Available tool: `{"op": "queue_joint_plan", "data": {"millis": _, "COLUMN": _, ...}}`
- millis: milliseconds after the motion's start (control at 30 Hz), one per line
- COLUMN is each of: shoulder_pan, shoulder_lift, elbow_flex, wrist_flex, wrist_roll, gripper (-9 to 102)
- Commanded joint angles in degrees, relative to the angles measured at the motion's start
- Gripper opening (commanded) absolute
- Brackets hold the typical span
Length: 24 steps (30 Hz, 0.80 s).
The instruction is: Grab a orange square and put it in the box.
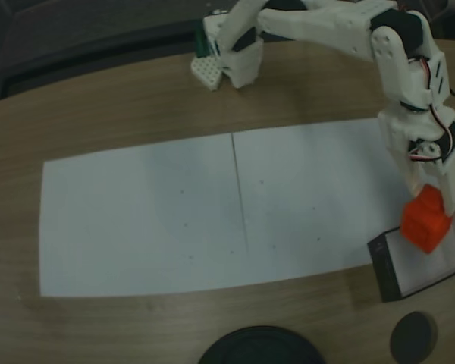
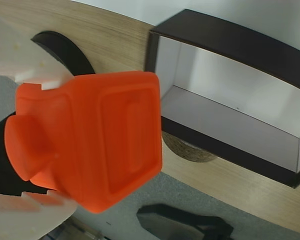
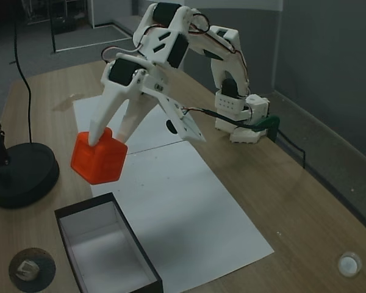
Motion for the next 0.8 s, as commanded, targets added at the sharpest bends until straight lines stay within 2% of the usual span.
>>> {"op": "queue_joint_plan", "data": {"millis": 0, "shoulder_pan": -1.9, "shoulder_lift": -5.2, "elbow_flex": -15.4, "wrist_flex": 0.1, "wrist_roll": 0.1, "gripper": 10}}
{"op": "queue_joint_plan", "data": {"millis": 167, "shoulder_pan": -4.4, "shoulder_lift": -12.7, "elbow_flex": -21.7, "wrist_flex": -0.4, "wrist_roll": 0.2, "gripper": 10}}
{"op": "queue_joint_plan", "data": {"millis": 667, "shoulder_pan": -2.5, "shoulder_lift": -20.4, "elbow_flex": -21.9, "wrist_flex": -6.0, "wrist_roll": -0.2, "gripper": 10}}
{"op": "queue_joint_plan", "data": {"millis": 767, "shoulder_pan": -2.6, "shoulder_lift": -20.0, "elbow_flex": -21.8, "wrist_flex": -5.6, "wrist_roll": 0.3, "gripper": 18}}
